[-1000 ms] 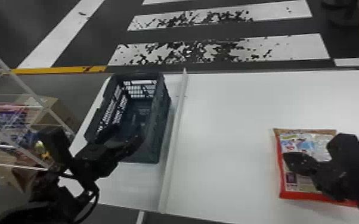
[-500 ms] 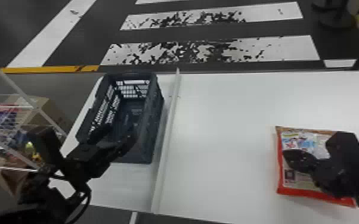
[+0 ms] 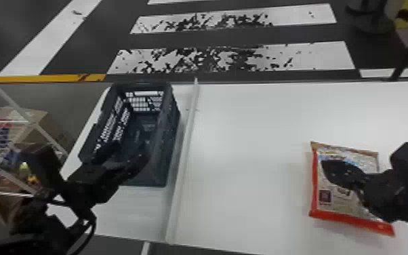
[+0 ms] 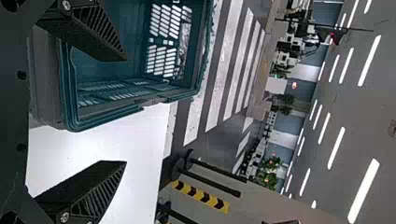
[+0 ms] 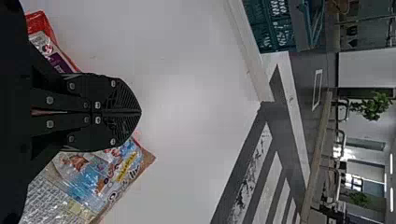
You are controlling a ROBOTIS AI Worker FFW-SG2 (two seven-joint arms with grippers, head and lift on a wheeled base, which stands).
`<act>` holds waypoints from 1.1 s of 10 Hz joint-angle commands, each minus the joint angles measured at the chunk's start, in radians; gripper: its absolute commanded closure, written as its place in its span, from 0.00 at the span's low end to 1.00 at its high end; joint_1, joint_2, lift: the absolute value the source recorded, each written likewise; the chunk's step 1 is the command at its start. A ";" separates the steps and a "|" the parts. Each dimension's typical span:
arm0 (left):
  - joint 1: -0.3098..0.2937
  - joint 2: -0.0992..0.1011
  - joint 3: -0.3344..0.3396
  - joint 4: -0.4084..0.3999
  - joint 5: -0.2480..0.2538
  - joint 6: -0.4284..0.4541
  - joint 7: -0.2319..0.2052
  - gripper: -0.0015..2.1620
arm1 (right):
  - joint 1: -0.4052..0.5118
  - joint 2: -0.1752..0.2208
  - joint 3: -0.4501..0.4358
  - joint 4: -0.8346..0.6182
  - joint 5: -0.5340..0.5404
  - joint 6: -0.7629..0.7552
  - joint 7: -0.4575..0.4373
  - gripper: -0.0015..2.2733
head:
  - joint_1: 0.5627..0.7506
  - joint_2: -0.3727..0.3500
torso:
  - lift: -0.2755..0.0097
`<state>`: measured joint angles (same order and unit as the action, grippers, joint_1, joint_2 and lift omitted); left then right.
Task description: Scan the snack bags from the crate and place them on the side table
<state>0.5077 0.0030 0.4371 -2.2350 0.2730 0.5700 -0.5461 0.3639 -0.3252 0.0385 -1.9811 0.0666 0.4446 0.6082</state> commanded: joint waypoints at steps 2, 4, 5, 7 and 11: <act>0.000 -0.006 -0.003 0.000 0.000 0.000 0.000 0.04 | 0.063 0.000 -0.048 -0.111 -0.019 0.040 0.015 0.64 | 0.70 0.77 | 0.64; 0.002 -0.006 -0.003 -0.003 0.000 0.000 0.000 0.04 | 0.106 0.000 -0.118 -0.157 -0.070 0.058 0.015 0.32 | 0.70 0.76 | 0.64; 0.003 -0.006 -0.003 -0.011 0.002 0.000 0.000 0.04 | 0.124 0.003 -0.174 -0.166 -0.094 0.067 0.015 0.02 | 0.70 0.73 | 0.64; 0.011 -0.006 -0.017 -0.043 0.006 0.006 0.017 0.04 | 0.147 0.017 -0.304 -0.168 -0.157 0.104 0.013 0.01 | 0.70 0.66 | 0.64; 0.031 -0.006 -0.104 -0.109 -0.031 0.006 0.124 0.04 | 0.148 0.026 -0.431 -0.090 -0.157 0.135 0.005 0.03 | 0.70 0.42 | 0.64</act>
<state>0.5362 0.0031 0.3459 -2.3352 0.2513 0.5761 -0.4254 0.5123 -0.2978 -0.3819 -2.0899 -0.0915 0.5799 0.6142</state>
